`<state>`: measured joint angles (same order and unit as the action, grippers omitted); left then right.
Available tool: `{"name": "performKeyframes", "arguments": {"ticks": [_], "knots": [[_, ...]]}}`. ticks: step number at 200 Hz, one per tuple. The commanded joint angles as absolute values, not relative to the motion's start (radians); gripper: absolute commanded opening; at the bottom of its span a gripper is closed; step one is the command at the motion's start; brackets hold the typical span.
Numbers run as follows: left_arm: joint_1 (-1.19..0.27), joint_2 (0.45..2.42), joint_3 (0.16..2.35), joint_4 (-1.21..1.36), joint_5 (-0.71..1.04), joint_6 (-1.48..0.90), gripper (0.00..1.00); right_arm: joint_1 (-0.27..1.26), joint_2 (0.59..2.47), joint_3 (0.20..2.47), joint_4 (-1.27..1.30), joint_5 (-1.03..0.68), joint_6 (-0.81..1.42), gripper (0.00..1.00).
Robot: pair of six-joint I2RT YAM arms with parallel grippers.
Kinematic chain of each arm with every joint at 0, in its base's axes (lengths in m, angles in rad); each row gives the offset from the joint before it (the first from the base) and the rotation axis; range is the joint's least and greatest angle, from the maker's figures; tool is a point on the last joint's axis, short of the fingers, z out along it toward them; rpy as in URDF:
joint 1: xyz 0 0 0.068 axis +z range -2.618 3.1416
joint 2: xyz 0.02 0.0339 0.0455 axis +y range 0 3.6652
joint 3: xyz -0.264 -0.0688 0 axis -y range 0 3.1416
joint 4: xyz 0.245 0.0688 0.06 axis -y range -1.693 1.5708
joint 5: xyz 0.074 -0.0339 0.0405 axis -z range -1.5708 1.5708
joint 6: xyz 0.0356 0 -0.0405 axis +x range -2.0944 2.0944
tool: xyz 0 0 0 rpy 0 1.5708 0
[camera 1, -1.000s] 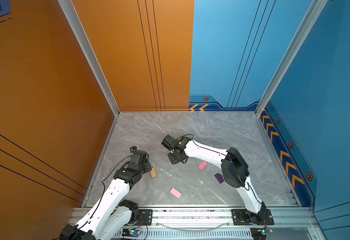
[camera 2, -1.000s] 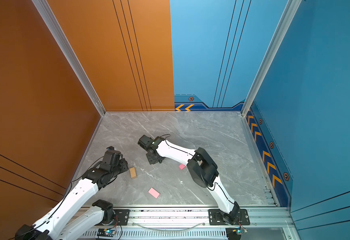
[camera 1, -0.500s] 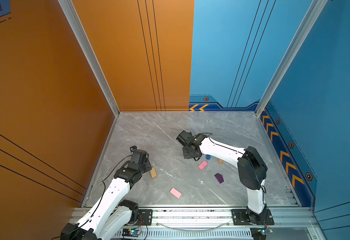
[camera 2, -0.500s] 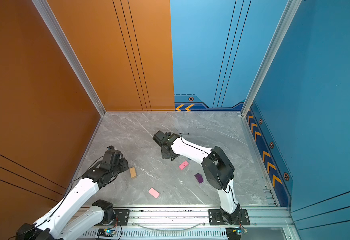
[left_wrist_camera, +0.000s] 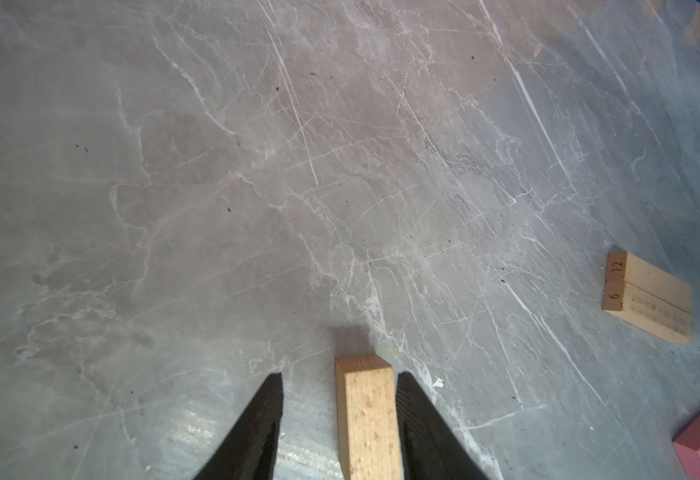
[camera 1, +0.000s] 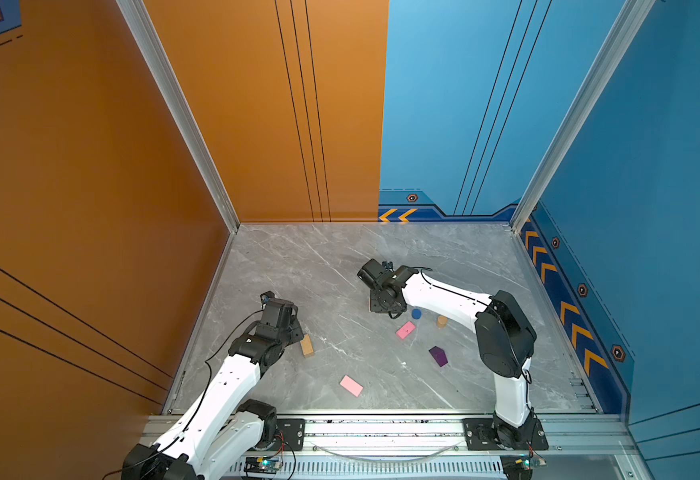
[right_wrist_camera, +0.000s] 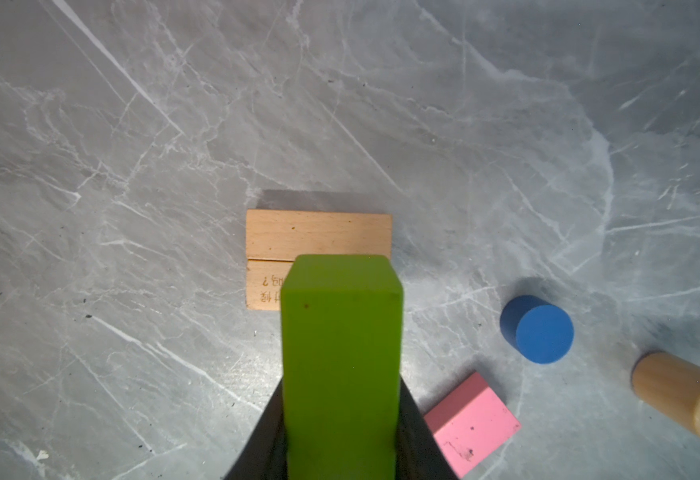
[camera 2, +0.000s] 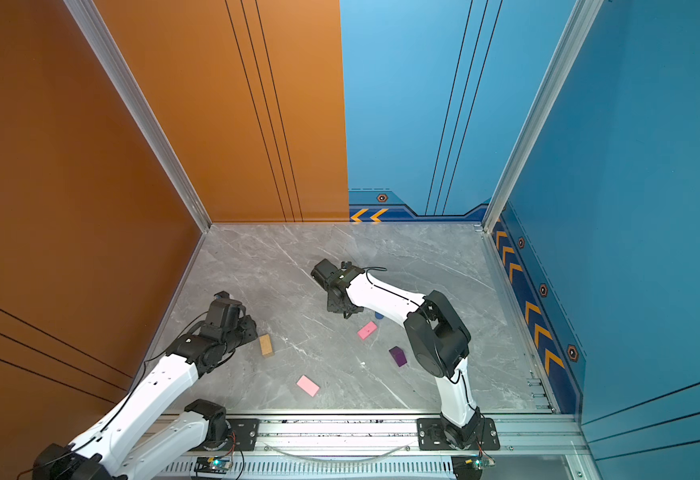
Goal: Build the wood block tower
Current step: 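Carry the lime-green block with the right gripper over the paired bars, then lower the lime-green block onto the paired bars and open the right gripper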
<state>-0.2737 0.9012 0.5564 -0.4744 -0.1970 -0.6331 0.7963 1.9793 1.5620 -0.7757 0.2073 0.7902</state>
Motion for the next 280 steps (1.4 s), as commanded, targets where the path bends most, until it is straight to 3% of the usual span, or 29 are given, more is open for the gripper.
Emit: {"name": "performKeyframes", "arguments": {"ticks": [1, 280], "knots": [[-0.262, 0.909, 0.54, -0.461, -0.18, -0.618, 0.47, 0.782, 2.009, 1.55, -0.759, 0.218, 0.824, 0.0], [-0.245, 0.933, 0.537, -0.453, -0.173, -0.613, 0.46, 0.754, 2.109, 1.623, -0.775, 0.18, 0.787, 0.02]]}}
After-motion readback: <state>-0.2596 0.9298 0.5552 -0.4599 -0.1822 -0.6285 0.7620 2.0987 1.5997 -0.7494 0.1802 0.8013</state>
